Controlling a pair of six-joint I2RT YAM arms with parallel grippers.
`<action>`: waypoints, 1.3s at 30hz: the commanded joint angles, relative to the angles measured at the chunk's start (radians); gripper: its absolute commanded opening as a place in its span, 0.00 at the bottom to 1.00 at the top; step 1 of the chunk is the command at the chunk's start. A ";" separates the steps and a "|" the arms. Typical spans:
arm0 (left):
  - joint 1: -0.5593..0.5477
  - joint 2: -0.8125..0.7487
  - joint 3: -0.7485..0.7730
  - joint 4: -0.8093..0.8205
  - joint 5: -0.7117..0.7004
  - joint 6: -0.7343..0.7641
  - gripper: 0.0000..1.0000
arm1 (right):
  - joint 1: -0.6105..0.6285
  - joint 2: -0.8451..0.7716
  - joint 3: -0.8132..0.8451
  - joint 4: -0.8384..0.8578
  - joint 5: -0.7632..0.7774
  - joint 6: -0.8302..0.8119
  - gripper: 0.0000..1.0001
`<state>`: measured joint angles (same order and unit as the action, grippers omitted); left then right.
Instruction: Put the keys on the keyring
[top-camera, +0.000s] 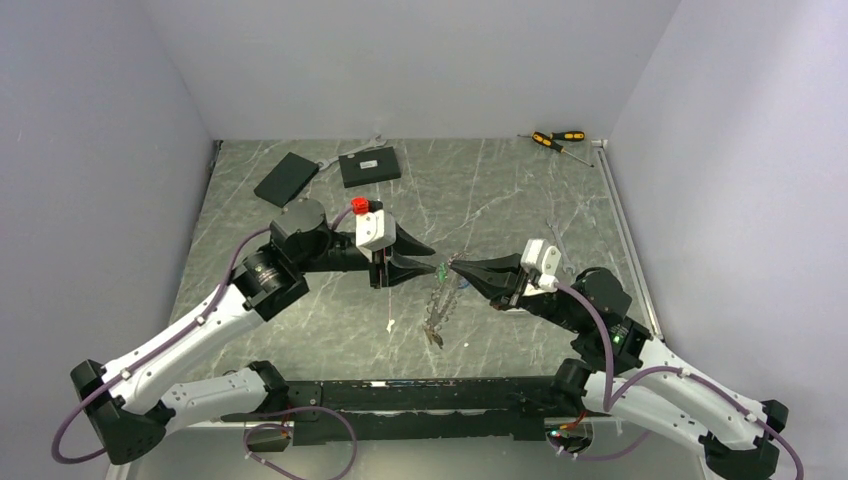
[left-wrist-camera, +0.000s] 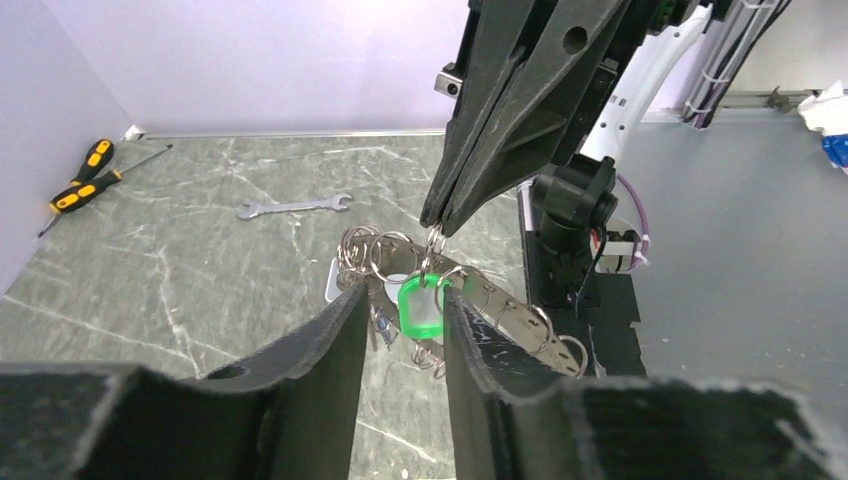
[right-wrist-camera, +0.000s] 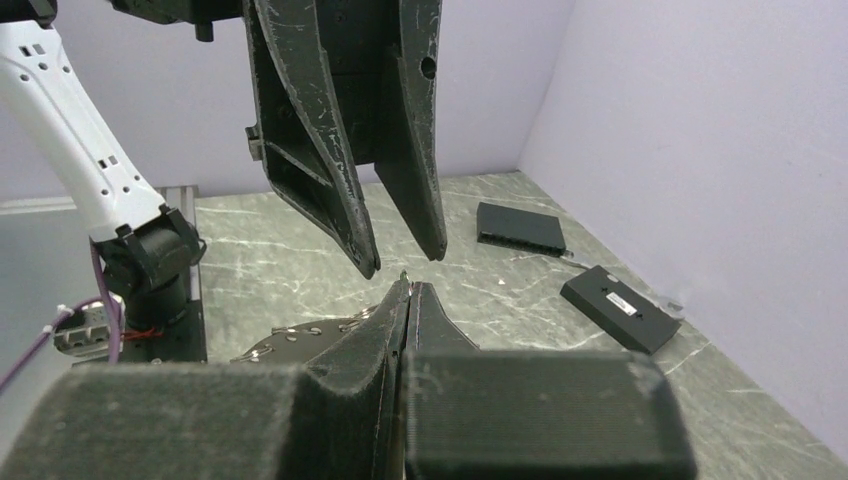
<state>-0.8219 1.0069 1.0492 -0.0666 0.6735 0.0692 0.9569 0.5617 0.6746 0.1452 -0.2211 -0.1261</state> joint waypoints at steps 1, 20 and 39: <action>-0.002 0.023 0.049 0.045 0.075 -0.012 0.36 | 0.002 -0.008 0.011 0.098 -0.021 0.023 0.00; -0.001 0.045 0.032 0.078 0.115 -0.011 0.03 | 0.002 0.010 0.029 0.087 -0.039 0.030 0.00; -0.002 0.032 0.010 0.098 0.106 -0.025 0.00 | 0.002 -0.009 0.048 0.100 -0.016 0.017 0.00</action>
<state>-0.8219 1.0481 1.0542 -0.0212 0.7670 0.0612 0.9569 0.5766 0.6746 0.1452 -0.2405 -0.1085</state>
